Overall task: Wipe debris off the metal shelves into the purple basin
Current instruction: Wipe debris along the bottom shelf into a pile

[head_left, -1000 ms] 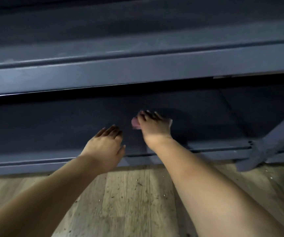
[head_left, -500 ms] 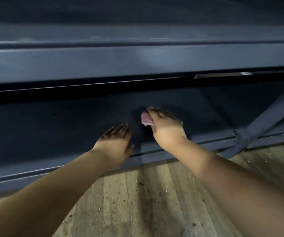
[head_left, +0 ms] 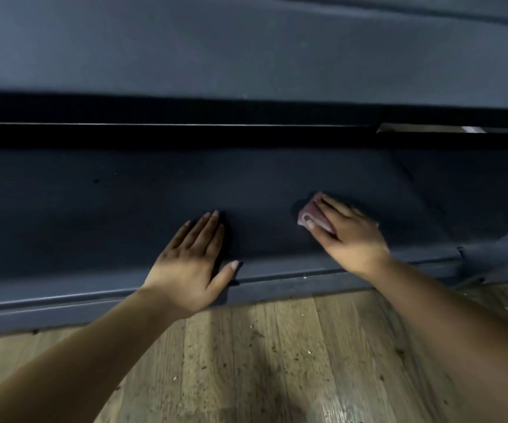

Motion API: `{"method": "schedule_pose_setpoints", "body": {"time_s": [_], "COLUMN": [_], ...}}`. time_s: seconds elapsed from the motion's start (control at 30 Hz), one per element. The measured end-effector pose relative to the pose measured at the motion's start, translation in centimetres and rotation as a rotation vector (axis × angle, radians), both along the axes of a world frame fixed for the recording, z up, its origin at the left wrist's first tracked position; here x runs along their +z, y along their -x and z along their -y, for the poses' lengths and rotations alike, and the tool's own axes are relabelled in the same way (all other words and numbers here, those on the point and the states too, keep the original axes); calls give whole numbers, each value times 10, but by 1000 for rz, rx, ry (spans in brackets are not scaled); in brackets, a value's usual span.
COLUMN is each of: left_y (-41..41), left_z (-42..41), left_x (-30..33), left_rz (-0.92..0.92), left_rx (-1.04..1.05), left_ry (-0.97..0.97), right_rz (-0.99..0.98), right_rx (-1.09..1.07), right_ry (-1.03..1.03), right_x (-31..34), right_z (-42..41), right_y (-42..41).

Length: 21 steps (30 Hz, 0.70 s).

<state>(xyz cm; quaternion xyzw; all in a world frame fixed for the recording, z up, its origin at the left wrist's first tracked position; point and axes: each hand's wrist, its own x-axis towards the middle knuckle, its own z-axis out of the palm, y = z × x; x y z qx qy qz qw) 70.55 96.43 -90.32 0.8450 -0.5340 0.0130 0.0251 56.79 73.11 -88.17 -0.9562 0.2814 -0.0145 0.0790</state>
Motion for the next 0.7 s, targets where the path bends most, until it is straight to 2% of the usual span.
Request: {"method": "schedule_pose_setpoints", "body": {"time_s": [0.13, 0.33, 0.43, 0.5, 0.57, 0.63, 0.7], "left_y": [-3, -5, -4, -5, -6, -5, 2], "left_z": [1, 1, 1, 1, 0, 0, 4], "left_x": [-6, -10, -10, -12, -13, -12, -8], "left_rz": [36, 58, 83, 96, 109, 112, 115], "left_rx": [-9, -18, -6, -4, -3, 8, 18], "left_ry": [45, 65, 97, 97, 85, 79, 108], "right_rz": [74, 188, 161, 195, 299, 405, 385], "right_rx": [-105, 152, 129, 123, 94, -29, -197], "right_ry": [3, -17, -121, -135, -55, 48, 111], "right_x": [-12, -10, -8, -2, 2, 8, 11], "right_z": [-5, -80, -104, -93, -66, -28, 17], "right_y": [-13, -76, -92, -85, -66, -35, 5]}}
